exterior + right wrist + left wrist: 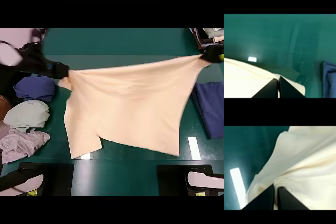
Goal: Fold the shirts.
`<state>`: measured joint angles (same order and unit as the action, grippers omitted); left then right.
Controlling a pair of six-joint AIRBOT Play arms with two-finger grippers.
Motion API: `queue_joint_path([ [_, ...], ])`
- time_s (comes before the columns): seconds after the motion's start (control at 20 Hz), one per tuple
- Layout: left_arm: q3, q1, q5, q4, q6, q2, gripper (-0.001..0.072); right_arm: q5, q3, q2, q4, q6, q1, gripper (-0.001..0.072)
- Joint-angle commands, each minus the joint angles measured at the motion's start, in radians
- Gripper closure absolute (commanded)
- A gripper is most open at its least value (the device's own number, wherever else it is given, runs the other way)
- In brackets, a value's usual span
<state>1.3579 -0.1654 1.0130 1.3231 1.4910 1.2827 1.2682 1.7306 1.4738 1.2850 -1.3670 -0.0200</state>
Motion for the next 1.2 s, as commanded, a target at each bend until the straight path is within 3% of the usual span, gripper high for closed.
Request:
queue_joint_path([
  [0.0, -0.022, 0.0, -0.229, -0.006, -0.005, 0.189, 0.0683, -0.1, 0.042, 0.178, 0.024, -0.026, 0.037, 0.0696],
  [0.25, 0.081, 0.0, -0.322, 0.005, 0.033, 0.327, 0.0681, -0.069, 0.188, 0.343, -0.031, -0.047, 0.061, 0.0681],
  [0.3, 0.088, 0.003, -0.312, 0.007, 0.041, 0.327, 0.0665, -0.054, 0.209, 0.365, -0.07, -0.047, 0.06, 0.0505],
  [0.35, 0.105, 0.012, -0.285, 0.008, 0.058, 0.327, 0.0487, -0.04, 0.225, 0.379, -0.116, -0.05, 0.05, 0.0328],
  [0.4, 0.129, 0.027, -0.246, 0.008, 0.083, 0.327, 0.0384, -0.029, 0.233, 0.383, -0.155, -0.05, 0.039, 0.0324],
  [0.55, 0.232, 0.102, -0.046, 0.007, 0.079, 0.325, 0.0383, 0.032, 0.232, 0.35, -0.24, -0.049, -0.002, 0.0324],
  [0.7, 0.261, 0.211, 0.199, 0.004, 0.068, 0.289, 0.0383, 0.213, 0.229, 0.3, -0.238, 0.002, -0.038, 0.0325],
  [0.8, 0.217, 0.266, 0.339, 0.004, 0.008, 0.264, 0.0383, 0.289, 0.19, 0.256, -0.239, 0.027, -0.059, 0.0324],
  [0.9, 0.089, 0.3, 0.35, -0.019, 0.001, 0.208, 0.0383, 0.294, 0.073, 0.18, -0.239, 0.043, -0.077, 0.0325],
  [1.15, -0.356, 0.304, 0.238, -0.057, -0.033, 0.008, 0.0381, 0.25, -0.302, -0.04, -0.247, 0.071, -0.13, 0.0325],
])
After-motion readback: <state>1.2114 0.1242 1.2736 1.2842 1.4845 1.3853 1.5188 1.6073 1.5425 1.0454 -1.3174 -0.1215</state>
